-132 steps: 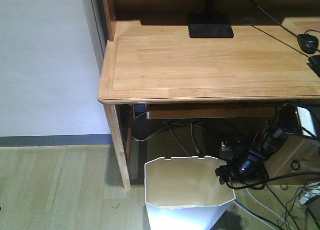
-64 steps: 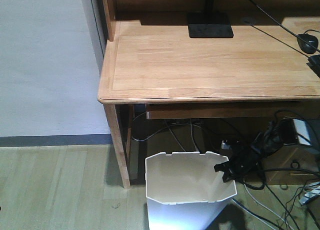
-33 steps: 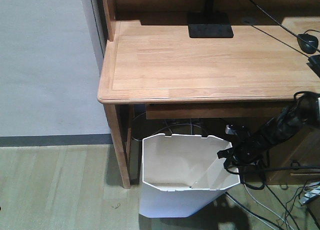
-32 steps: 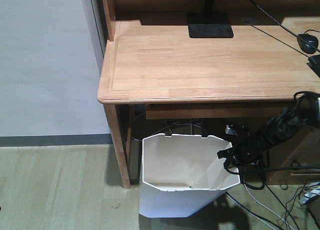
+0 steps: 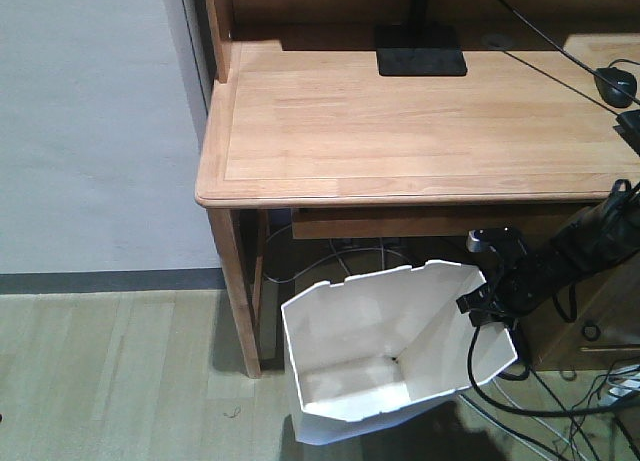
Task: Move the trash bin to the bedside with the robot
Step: 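Close the right gripper on the bin rim and lift it slightly, then drive the base away from the desk, turning toward the bed, holding the bin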
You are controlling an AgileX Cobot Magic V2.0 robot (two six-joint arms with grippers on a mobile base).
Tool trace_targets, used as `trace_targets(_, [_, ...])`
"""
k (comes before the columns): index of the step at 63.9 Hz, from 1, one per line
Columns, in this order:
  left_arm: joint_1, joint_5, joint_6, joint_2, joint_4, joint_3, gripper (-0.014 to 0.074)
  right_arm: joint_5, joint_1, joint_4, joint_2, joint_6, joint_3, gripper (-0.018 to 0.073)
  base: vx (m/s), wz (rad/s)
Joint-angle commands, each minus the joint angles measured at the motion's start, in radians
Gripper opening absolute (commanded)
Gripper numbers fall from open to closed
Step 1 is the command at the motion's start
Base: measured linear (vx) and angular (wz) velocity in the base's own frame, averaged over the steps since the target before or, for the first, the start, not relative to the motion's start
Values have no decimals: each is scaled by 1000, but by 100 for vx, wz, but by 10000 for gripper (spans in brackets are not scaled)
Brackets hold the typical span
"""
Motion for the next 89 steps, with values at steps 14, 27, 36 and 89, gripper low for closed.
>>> trace_targets(14, [-3,-66,-4,-14,-2,3,-6,242,-5,80,-157,-2,29,-5,0,0])
trace_targets(27, [-3,-66,-4,-14,-2,3,-6,303,-2,80,-157,3,29,-5,0,0])
trace_targets(36, [-3,-66,-4,-14,-2,3,-6,326,-2,80,-157,3,29,-5,0,0])
trace_targets(89, [-3,-66,-4,-14,-2,3,-6,329,-2,89,-157,6,29,-5,-1,3])
